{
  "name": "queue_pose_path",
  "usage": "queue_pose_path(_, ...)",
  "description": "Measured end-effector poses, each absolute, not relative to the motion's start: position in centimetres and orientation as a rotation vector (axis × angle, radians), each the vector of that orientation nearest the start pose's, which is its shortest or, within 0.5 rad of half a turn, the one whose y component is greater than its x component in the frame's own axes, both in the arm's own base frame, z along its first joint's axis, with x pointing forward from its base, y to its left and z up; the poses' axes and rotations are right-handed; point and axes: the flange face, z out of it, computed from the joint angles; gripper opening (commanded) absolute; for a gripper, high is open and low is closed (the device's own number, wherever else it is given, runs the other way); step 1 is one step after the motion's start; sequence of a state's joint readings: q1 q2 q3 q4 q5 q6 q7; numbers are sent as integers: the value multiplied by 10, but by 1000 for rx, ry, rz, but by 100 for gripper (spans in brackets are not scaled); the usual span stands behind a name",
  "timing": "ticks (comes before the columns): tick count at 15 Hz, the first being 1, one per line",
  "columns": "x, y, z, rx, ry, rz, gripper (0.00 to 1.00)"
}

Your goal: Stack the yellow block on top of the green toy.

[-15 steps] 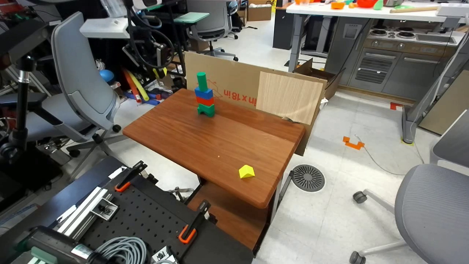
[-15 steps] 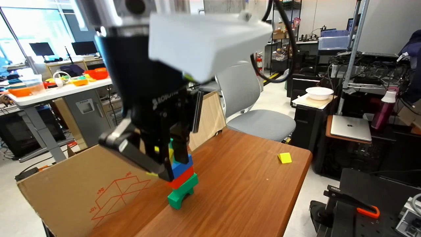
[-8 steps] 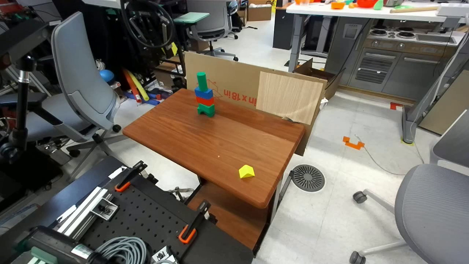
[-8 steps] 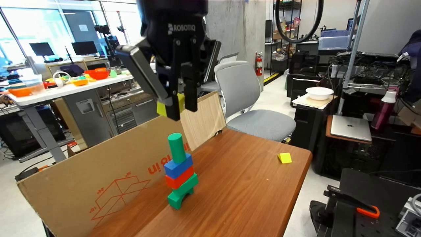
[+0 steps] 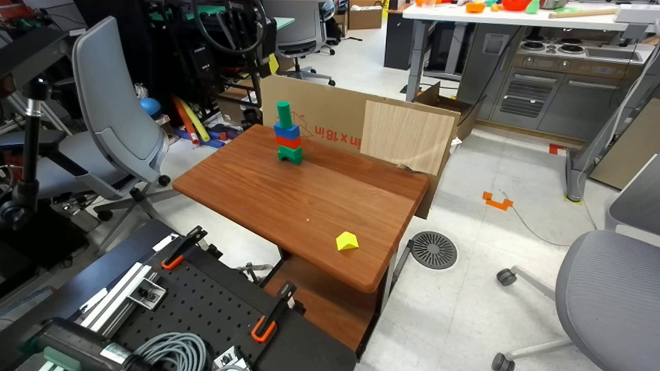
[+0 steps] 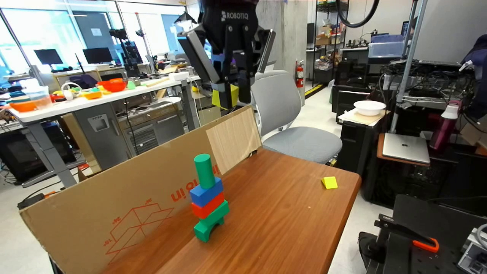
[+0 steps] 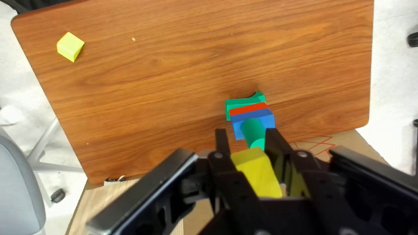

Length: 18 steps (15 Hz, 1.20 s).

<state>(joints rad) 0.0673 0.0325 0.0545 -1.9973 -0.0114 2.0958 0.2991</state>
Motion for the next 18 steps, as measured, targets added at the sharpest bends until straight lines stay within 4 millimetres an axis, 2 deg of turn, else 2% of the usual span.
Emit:
queue_pose_path(3, 583, 65, 442, -3120, 307, -49, 8)
queue_pose_path(7, 612, 72, 426, -3117, 304, -26, 8)
queue_pose_path(12, 640, 98, 409, -3115, 248, -18, 8)
queue_pose_path(18, 654, 122, 398, -3121, 211, 41, 8)
